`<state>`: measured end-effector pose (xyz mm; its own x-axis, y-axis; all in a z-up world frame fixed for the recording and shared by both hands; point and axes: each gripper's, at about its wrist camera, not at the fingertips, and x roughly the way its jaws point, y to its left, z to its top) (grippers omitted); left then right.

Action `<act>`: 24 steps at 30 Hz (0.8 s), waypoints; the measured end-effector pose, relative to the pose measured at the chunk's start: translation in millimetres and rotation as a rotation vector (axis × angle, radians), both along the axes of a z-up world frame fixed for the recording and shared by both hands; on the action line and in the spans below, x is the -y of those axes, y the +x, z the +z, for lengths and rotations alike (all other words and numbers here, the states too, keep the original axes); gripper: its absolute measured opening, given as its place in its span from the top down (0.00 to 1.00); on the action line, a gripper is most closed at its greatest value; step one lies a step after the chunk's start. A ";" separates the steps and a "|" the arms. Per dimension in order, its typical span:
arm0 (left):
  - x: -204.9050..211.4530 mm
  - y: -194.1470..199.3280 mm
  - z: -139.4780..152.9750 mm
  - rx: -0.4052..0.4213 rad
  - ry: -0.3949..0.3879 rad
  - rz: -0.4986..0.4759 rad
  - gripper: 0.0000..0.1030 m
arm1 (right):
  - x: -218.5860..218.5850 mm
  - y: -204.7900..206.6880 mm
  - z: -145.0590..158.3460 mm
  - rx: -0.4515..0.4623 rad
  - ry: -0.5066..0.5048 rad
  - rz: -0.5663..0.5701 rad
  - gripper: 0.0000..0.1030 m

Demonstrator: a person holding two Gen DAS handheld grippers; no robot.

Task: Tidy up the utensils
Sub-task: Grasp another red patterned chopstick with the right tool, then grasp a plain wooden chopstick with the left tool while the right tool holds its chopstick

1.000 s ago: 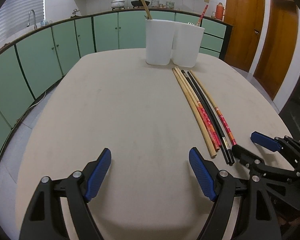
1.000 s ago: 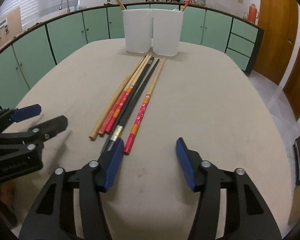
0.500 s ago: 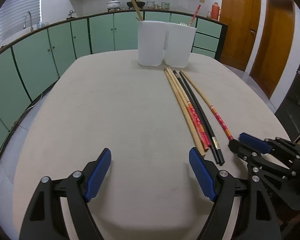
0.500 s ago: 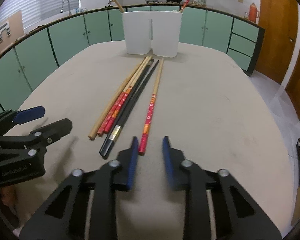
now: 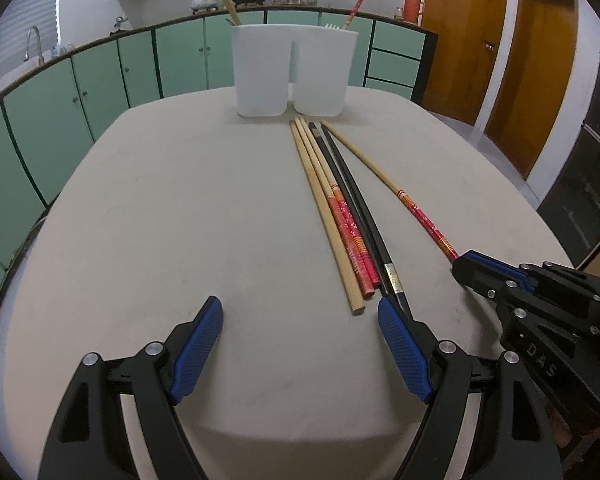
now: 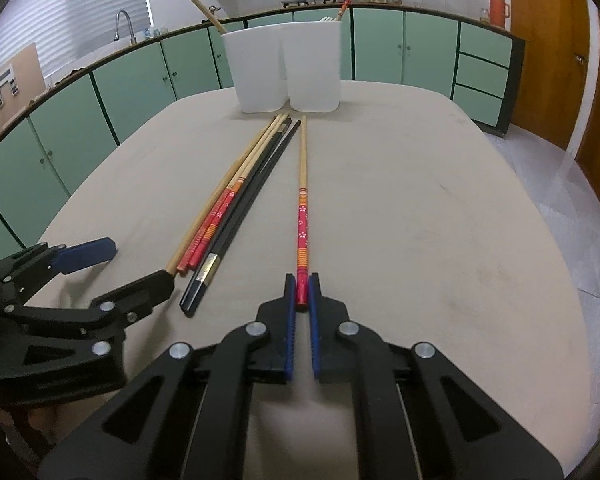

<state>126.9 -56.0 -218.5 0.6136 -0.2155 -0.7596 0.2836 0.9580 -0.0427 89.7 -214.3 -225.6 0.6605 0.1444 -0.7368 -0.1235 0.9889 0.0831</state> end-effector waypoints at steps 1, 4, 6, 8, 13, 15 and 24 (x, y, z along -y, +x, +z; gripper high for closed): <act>0.6 1.0 -0.3 -0.001 0.005 0.003 0.25 | 0.0 -0.4 -0.2 0.001 0.001 0.001 0.95; -2.8 1.4 0.9 0.000 0.011 0.012 0.29 | 1.4 0.2 -0.7 0.001 0.010 0.002 0.95; -9.1 0.8 1.6 0.003 0.022 0.034 0.29 | 2.4 0.2 -1.2 0.001 0.016 0.002 0.95; -18.1 1.4 2.3 0.000 0.019 0.062 0.29 | 3.2 -0.2 -1.0 0.002 0.019 0.002 0.95; -29.0 3.4 3.3 -0.003 -0.003 0.102 0.31 | 4.1 -0.4 -1.4 0.004 0.019 0.002 0.94; -25.1 2.7 3.2 -0.001 -0.006 0.089 0.33 | 4.6 -0.9 -1.6 0.005 0.018 0.004 0.94; -10.6 2.2 2.6 0.018 -0.005 0.024 0.93 | 3.1 0.5 -2.6 0.012 0.000 0.013 0.94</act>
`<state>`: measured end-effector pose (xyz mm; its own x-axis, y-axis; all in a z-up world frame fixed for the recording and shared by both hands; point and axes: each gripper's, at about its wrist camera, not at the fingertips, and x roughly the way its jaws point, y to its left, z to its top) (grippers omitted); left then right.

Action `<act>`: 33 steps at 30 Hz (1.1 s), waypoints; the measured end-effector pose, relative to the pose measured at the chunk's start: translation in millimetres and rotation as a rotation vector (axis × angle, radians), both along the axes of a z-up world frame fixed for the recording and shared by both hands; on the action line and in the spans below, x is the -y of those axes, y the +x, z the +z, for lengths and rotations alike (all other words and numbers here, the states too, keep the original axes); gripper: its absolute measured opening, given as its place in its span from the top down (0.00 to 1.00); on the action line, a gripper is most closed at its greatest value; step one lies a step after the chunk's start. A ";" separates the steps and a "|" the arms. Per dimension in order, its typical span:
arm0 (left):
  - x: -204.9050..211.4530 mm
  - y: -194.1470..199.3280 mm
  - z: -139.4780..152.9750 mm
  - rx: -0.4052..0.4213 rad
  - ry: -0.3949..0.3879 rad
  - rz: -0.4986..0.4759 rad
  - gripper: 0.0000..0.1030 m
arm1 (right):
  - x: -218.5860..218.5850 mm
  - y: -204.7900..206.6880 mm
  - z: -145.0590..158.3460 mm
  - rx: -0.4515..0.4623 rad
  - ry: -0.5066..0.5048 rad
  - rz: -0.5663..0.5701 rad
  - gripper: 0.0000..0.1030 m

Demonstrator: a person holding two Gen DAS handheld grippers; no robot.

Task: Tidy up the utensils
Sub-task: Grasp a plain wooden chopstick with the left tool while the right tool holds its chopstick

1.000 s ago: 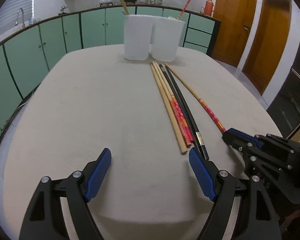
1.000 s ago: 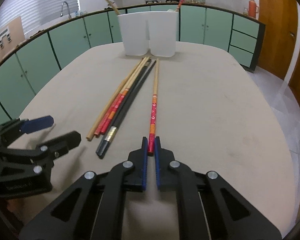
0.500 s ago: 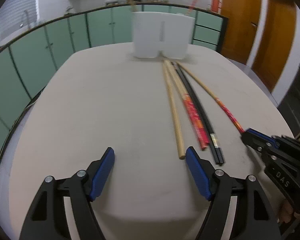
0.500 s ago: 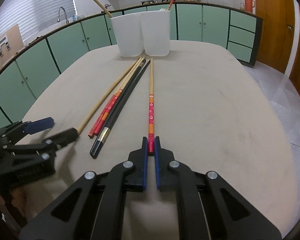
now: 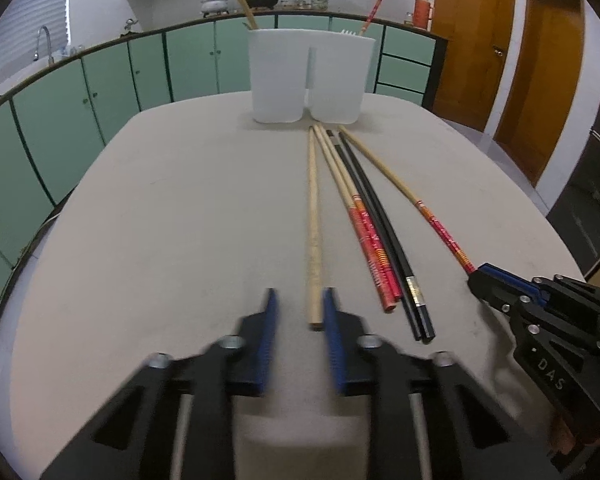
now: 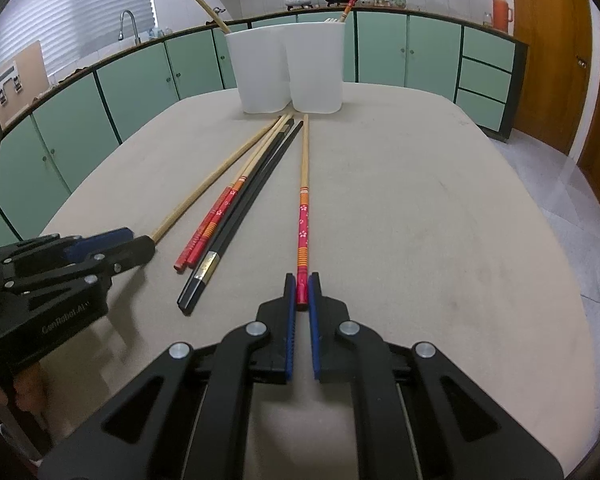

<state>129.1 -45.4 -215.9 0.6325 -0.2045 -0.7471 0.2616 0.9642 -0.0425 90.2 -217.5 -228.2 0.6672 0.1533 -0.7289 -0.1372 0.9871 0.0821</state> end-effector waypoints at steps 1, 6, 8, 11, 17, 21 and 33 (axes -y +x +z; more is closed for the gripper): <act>1.0 -0.1 0.0 -0.001 -0.004 -0.007 0.93 | 0.2 0.3 0.1 -0.001 0.003 0.000 0.95; 3.3 -2.1 5.2 0.008 -0.011 -0.021 0.94 | 0.2 -0.5 4.0 -0.001 -0.009 0.006 0.95; 2.4 -3.7 13.7 0.023 -0.018 -0.023 0.94 | 3.0 -1.1 8.6 0.008 -0.006 0.003 0.95; 0.2 -6.1 28.0 0.056 -0.030 -0.024 0.94 | 6.8 -2.4 18.6 0.034 -0.003 -0.001 0.95; -5.0 -11.6 71.3 0.159 -0.044 -0.024 0.94 | 15.6 -3.9 44.3 0.095 0.002 -0.013 0.95; -6.9 -12.1 96.5 0.223 -0.060 -0.026 0.94 | 21.1 -4.6 68.0 0.152 0.004 -0.011 0.95; 0.5 3.4 148.4 0.339 -0.074 -0.052 0.94 | 26.1 9.3 139.1 0.285 0.023 0.028 0.95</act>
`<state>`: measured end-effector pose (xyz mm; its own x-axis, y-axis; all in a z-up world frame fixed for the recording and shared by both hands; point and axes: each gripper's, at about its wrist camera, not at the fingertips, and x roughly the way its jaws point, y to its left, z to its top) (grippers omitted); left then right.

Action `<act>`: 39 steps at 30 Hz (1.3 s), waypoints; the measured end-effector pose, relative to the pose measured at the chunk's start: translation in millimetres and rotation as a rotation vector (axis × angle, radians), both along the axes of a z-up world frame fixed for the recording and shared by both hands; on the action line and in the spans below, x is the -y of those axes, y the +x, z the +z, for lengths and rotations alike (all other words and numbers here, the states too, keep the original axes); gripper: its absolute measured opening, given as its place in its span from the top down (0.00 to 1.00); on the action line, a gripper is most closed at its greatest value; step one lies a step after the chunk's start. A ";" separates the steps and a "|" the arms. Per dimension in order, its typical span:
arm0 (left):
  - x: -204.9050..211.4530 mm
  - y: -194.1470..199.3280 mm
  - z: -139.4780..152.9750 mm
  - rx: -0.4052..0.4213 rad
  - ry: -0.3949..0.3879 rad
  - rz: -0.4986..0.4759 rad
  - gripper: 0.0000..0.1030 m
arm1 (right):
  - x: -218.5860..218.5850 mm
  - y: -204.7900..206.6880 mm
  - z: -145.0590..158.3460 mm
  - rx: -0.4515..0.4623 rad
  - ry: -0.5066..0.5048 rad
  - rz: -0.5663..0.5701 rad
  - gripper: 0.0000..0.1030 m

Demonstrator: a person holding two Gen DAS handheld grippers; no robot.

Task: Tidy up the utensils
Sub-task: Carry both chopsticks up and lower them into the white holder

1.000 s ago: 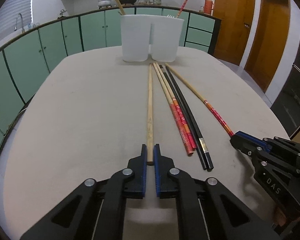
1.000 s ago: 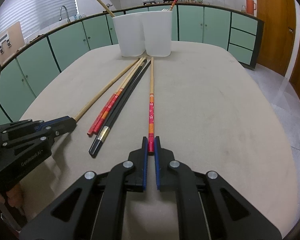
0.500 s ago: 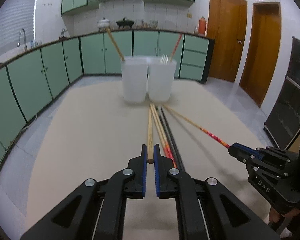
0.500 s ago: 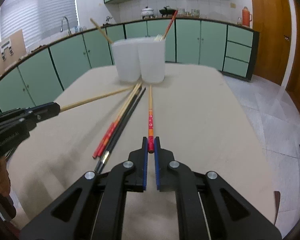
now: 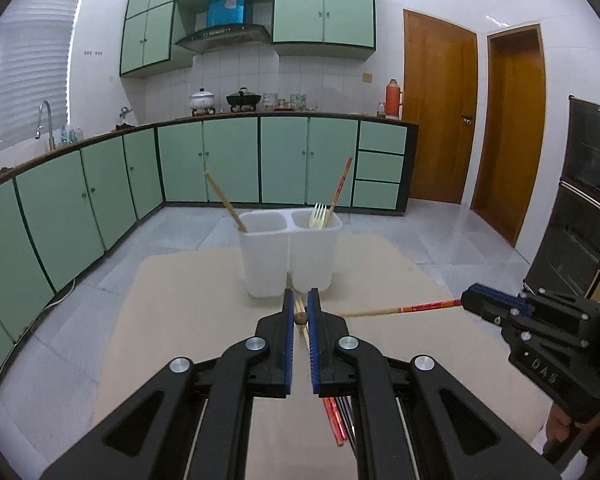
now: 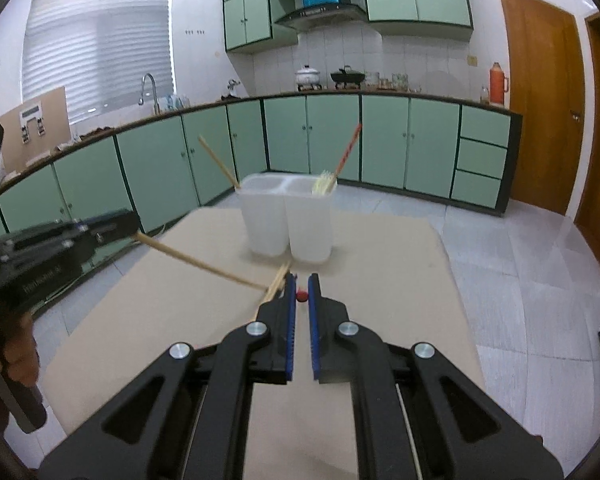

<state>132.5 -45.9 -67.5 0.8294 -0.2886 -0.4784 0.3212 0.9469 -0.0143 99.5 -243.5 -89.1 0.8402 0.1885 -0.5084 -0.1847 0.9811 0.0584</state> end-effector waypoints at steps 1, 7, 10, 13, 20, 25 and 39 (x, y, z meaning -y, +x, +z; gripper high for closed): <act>0.4 2.0 2.6 0.003 -0.001 -0.001 0.94 | 0.9 3.2 6.5 0.007 0.008 0.007 0.95; 4.3 10.3 16.1 0.023 -0.010 -0.002 0.94 | 9.1 20.6 33.0 0.007 0.055 0.024 0.95; 3.7 16.9 23.8 0.024 -0.023 -0.006 0.94 | 14.9 31.4 42.8 -0.007 0.092 0.035 0.95; 4.6 21.6 29.5 0.024 -0.034 -0.011 0.94 | 18.4 39.9 51.2 -0.015 0.107 0.043 0.95; 6.8 30.9 46.0 0.040 -0.045 -0.027 0.94 | 16.4 53.3 70.0 -0.017 0.098 0.077 0.95; 6.8 38.3 59.0 0.055 -0.057 -0.036 0.94 | 16.6 63.7 84.8 -0.005 0.102 0.104 0.95; 0.0 70.2 126.2 0.210 -0.081 -0.023 0.94 | 16.2 96.2 155.8 0.119 0.094 0.146 0.95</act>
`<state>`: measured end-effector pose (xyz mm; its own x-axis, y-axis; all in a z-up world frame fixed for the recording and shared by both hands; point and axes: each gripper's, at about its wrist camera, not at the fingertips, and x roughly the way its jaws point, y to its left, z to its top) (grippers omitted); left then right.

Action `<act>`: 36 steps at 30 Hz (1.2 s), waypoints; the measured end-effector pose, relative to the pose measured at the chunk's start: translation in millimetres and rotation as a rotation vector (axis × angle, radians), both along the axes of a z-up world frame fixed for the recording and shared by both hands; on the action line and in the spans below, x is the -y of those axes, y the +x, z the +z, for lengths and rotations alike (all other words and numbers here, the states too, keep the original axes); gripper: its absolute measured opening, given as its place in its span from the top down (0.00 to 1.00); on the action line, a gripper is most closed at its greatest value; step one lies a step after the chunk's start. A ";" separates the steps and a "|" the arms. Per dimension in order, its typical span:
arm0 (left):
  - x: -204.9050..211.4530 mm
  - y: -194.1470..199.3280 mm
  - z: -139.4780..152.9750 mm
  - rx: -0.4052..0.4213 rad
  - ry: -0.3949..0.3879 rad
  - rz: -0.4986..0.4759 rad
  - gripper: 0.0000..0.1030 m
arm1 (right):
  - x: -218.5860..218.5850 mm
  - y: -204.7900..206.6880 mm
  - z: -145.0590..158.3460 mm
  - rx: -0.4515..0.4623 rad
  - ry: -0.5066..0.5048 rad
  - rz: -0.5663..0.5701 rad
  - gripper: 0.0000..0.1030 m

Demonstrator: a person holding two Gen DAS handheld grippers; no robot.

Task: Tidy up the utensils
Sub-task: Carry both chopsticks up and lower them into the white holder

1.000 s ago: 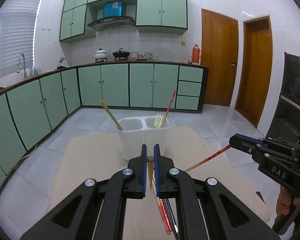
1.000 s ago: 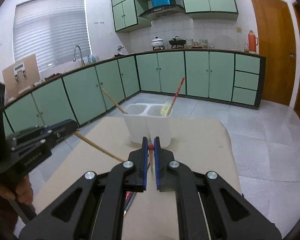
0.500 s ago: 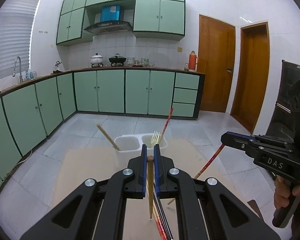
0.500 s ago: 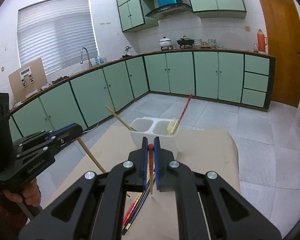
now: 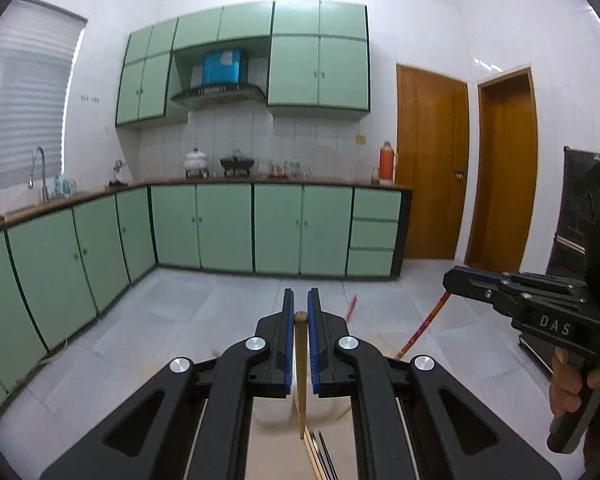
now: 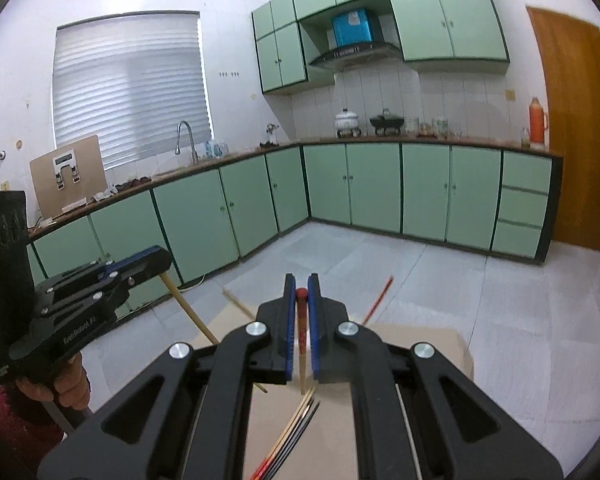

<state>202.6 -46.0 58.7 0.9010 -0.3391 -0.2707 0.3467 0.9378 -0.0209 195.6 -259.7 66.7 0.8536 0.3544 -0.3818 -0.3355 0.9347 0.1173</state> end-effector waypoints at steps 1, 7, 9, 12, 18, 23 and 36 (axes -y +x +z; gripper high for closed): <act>-0.5 4.5 5.7 0.012 -0.004 0.005 0.94 | -0.9 4.6 7.0 0.016 -0.008 -0.005 0.95; 0.5 38.6 31.3 0.053 -0.024 0.019 0.94 | -3.4 38.7 23.3 0.050 -0.044 -0.021 0.95; 1.2 51.9 34.3 0.055 -0.027 0.025 0.94 | -4.8 49.2 23.7 0.049 -0.053 -0.028 0.95; 2.8 68.3 33.3 0.064 -0.026 0.040 0.94 | -6.4 70.4 20.5 0.035 -0.051 -0.033 0.95; 6.9 104.3 9.0 0.029 -0.034 0.055 0.94 | -14.6 107.3 -2.7 0.001 -0.073 -0.039 0.95; 10.3 134.2 -25.0 -0.049 -0.029 0.058 0.94 | -24.5 126.2 -29.9 -0.045 -0.088 -0.037 0.95; 0.8 145.5 -75.4 -0.186 0.014 0.070 0.89 | -34.9 129.2 -79.0 -0.151 -0.084 -0.033 0.89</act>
<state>348.1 -46.8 -16.7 0.8564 -0.2724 -0.4386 0.2719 0.9601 -0.0655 324.8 -224.8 -12.3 0.7949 0.2888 -0.5336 -0.2891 0.9535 0.0854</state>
